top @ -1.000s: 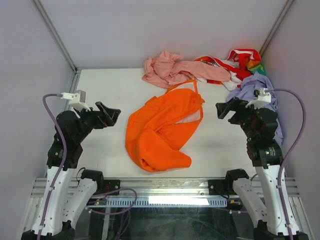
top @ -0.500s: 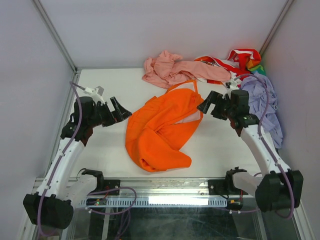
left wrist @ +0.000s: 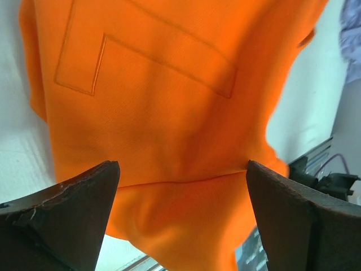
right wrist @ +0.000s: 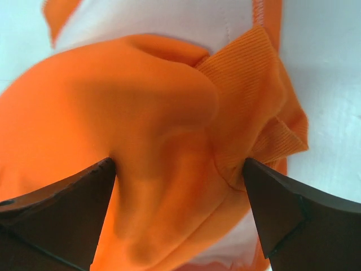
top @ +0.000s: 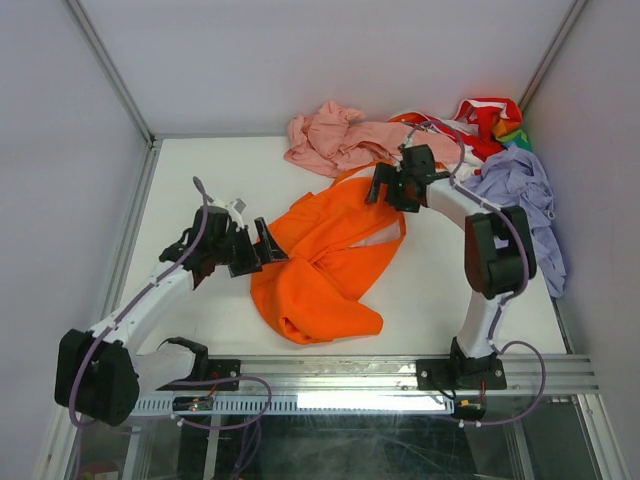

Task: Zip up the jacket

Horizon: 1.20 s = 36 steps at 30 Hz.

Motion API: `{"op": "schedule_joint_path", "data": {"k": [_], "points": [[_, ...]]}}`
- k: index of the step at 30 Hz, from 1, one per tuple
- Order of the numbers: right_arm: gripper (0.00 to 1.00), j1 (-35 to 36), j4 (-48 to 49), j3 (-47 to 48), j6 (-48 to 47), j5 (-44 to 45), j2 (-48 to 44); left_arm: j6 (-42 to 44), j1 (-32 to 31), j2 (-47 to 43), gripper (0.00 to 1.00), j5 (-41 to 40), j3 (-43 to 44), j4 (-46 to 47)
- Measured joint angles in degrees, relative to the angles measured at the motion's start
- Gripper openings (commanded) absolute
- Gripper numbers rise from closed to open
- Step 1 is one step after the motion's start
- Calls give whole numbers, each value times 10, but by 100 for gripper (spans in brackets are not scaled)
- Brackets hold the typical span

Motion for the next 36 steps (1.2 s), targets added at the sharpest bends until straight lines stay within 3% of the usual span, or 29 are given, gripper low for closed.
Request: {"op": "schedule_joint_path", "data": {"k": [1, 3, 9, 12, 19, 24, 29, 33, 36], "points": [[98, 4, -1, 10, -4, 3, 21, -6, -9, 16, 99, -2, -5, 6], [85, 17, -13, 36, -16, 9, 64, -16, -28, 47, 99, -7, -16, 21], [0, 37, 11, 54, -44, -19, 88, -45, -66, 155, 95, -14, -26, 100], [0, 36, 20, 54, -51, -51, 82, -55, -65, 210, 84, -9, -13, 134], [0, 39, -43, 111, -77, -120, 6, -55, -66, 344, 77, 7, 106, 159], [0, 58, -106, 248, -116, -154, -52, -42, -69, 427, 77, 1, 244, 172], [0, 93, -139, 342, -169, -182, -103, -20, -69, 473, 84, -4, 412, 189], [2, 136, -137, 319, -204, -204, -145, 5, -69, 465, 90, -22, 462, 217], [19, 170, -118, 240, -215, -211, -172, 11, -63, 427, 92, -46, 405, 234]]}}
